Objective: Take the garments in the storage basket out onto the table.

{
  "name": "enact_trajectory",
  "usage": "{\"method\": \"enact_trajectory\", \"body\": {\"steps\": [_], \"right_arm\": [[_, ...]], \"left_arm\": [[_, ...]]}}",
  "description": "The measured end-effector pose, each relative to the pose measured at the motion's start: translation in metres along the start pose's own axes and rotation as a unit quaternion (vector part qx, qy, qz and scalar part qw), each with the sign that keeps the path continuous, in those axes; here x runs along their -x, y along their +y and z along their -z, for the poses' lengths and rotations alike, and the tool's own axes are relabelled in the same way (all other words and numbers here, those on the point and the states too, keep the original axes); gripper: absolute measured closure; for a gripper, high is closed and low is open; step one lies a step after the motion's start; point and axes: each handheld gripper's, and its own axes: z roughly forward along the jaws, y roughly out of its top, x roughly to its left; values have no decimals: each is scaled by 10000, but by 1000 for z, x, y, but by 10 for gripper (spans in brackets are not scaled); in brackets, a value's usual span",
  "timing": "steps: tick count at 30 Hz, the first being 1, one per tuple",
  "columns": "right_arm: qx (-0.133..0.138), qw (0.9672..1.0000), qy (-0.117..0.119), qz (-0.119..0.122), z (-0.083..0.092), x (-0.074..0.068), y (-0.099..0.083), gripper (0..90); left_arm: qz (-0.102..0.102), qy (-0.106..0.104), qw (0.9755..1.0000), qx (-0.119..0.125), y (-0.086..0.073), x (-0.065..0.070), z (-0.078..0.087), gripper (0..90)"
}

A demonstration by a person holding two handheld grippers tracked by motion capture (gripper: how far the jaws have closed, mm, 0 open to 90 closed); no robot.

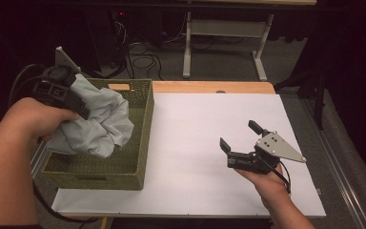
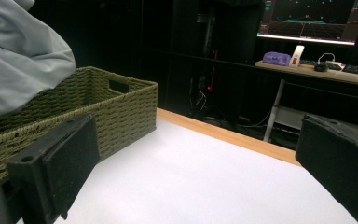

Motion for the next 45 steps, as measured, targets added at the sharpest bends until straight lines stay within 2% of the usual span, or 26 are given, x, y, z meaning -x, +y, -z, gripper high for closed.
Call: {"method": "enact_trajectory", "body": {"steps": [5, 9, 22, 32, 45], "right_arm": [[4, 10000, -5, -4, 0, 0, 0, 6], [-5, 10000, -7, -4, 0, 0, 0, 6], [17, 10000, 9, -10, 0, -1, 1, 6], [45, 10000, 18, 16, 1, -1, 2, 6], [60, 10000, 20, 9, 2, -1, 3, 6]], "left_arm": [[-22, -9, 10000, -10, 1, 2, 2, 746], [1, -11, 10000, 83, 2, 5, 6, 748], [-129, -105, 9998, 115, 7, 19, 9, 750], [-259, -174, 9993, 187, 13, 37, 11, 751], [-449, -303, 9984, 185, 24, 63, 1, 750]]}}
